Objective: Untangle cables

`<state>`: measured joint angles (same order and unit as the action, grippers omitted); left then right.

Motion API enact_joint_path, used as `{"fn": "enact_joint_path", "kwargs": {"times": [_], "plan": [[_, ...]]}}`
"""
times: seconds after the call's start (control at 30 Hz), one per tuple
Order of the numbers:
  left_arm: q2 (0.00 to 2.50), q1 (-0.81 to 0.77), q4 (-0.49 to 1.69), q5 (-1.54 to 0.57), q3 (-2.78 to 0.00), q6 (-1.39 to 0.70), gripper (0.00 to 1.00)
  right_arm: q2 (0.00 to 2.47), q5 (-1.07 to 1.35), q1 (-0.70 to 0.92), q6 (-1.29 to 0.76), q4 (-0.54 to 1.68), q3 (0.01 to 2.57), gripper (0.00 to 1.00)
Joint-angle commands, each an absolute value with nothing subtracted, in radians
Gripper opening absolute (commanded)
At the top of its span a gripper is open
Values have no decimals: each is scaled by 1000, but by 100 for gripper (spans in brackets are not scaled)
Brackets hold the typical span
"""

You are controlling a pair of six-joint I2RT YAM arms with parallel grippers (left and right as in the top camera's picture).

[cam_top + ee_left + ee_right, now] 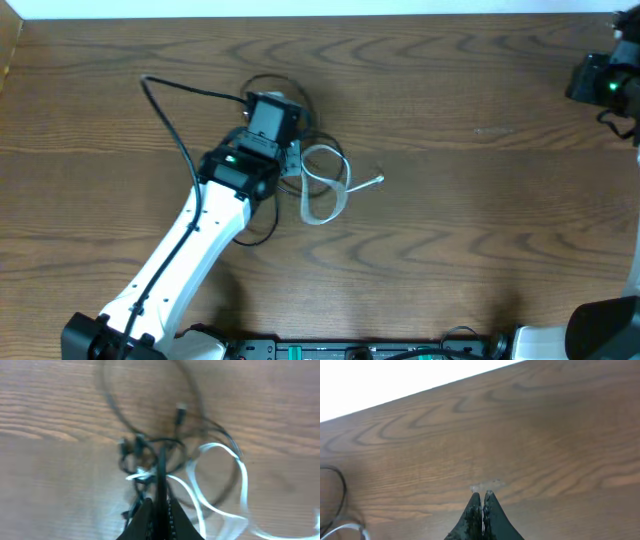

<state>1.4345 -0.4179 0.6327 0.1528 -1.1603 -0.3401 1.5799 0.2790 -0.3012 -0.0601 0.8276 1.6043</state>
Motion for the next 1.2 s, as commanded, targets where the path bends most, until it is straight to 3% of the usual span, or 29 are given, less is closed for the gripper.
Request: {"fn": "enact_joint_path", "kwargs": {"times": [0.0,0.1,0.13,0.33,0.43,0.57,0.6,0.63,0.67,0.7,0.73,0.83,0.93,1.07,1.17], "plan": [[1421,-424,585,-111,-1173,-301,8,1580,479,-287,-53,844,1607,1],[1421,-449,503,-356,-1173,-230,7,1581,681,-250,75,896,1607,8],[1421,-461,470,-430,-1173,-199,7,1582,701,-234,116,914,1607,14],[1421,-512,329,-741,-1173,-70,7,1599,698,-141,281,986,1605,23],[1421,-506,358,-685,-1173,-60,8,1608,656,-98,289,989,1601,24],[1423,-501,504,-393,-1173,-60,8,1610,627,-65,289,997,1600,25],[1424,-501,543,-326,-1173,-60,17,1610,630,-58,289,1002,1600,27],[1427,-501,573,-282,-1172,-60,45,1610,633,-51,289,1008,1600,31],[1431,-501,596,-255,-1172,-60,63,1610,636,-42,294,1020,1600,34],[1435,-501,619,-241,-1172,-60,76,1610,635,-30,294,1034,1600,38],[1439,-501,630,-242,-1172,-60,80,1610,634,-21,298,1043,1600,41],[1455,-501,652,-243,-1171,-67,83,1610,625,20,304,1068,1595,49],[1467,-501,659,-286,-1169,-123,83,1610,565,63,283,1093,1575,47],[1477,-502,659,-463,-1169,-132,75,1610,498,91,168,1109,1517,48],[1497,-504,676,-479,-1169,-133,73,1610,508,108,76,1110,1443,48]]}}
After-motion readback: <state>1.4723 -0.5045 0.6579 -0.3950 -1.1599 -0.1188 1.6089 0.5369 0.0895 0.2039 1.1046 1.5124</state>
